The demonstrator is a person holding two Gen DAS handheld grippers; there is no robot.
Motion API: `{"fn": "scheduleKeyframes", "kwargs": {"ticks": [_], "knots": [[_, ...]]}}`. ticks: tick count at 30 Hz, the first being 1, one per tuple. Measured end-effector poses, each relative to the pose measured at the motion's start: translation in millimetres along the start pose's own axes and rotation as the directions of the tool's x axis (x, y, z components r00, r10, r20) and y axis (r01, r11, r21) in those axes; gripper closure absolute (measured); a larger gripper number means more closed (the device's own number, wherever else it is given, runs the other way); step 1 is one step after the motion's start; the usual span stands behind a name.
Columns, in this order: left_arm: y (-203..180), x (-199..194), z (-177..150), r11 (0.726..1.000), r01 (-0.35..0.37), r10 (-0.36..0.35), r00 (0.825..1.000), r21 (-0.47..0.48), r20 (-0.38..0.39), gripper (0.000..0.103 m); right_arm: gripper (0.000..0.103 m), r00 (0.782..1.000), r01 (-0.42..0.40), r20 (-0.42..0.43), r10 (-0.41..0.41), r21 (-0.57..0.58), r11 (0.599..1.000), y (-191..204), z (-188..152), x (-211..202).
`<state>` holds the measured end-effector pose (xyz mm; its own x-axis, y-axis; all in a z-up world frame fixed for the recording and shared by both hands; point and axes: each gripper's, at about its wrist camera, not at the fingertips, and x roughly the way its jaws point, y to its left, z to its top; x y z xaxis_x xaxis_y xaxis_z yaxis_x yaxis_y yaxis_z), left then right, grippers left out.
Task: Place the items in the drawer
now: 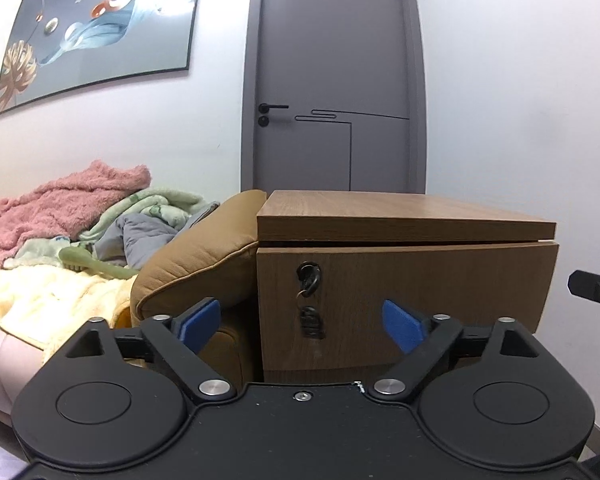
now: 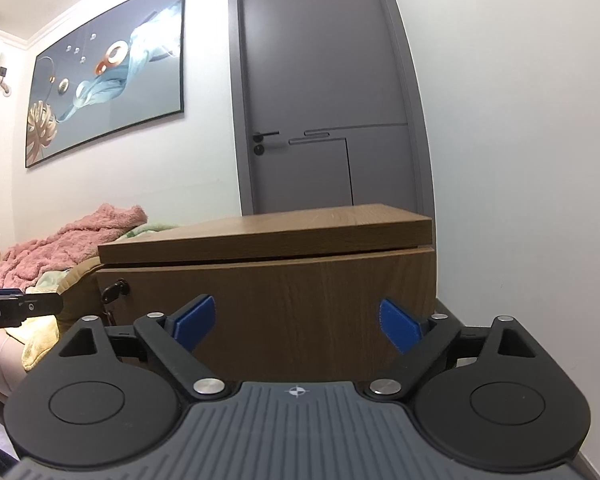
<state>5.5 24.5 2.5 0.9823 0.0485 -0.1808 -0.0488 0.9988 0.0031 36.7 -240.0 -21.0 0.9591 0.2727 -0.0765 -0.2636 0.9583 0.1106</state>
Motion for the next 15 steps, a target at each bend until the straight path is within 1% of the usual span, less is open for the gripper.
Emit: {"fn": "scheduleKeyframes", "kwargs": {"ticks": [2,4,6,12,15], "knots": [[-0.5,-6.2,-0.6,1.0,0.001,-0.001,1.0,0.012,0.017,0.006,0.009,1.0,0.005,0.019,-0.005,-0.017,1.0,3.3,-0.9,-5.9],[-1.1,-12.7,-2.1,1.0,0.0,-0.001,0.999,0.022,0.035,0.002,0.004,0.999,0.009,0.037,-0.008,-0.029,1.0,6.6,-1.9,-11.6],[-0.6,-18.3,-3.5,1.0,0.001,-0.002,0.999,0.026,0.045,0.001,0.0,0.999,0.011,0.053,-0.009,-0.036,0.999,9.4,-3.1,-17.2],[6.9,-35.5,-7.8,1.0,0.022,-0.021,0.998,-0.007,0.06,0.001,0.0,0.995,0.018,0.102,-0.012,-0.055,0.998,17.9,-6.5,-34.0],[7.6,-43.7,-10.9,1.0,0.011,-0.012,0.998,0.003,0.069,0.001,0.0,0.993,0.018,0.116,-0.012,-0.055,0.998,20.7,-7.8,-41.0]]}}
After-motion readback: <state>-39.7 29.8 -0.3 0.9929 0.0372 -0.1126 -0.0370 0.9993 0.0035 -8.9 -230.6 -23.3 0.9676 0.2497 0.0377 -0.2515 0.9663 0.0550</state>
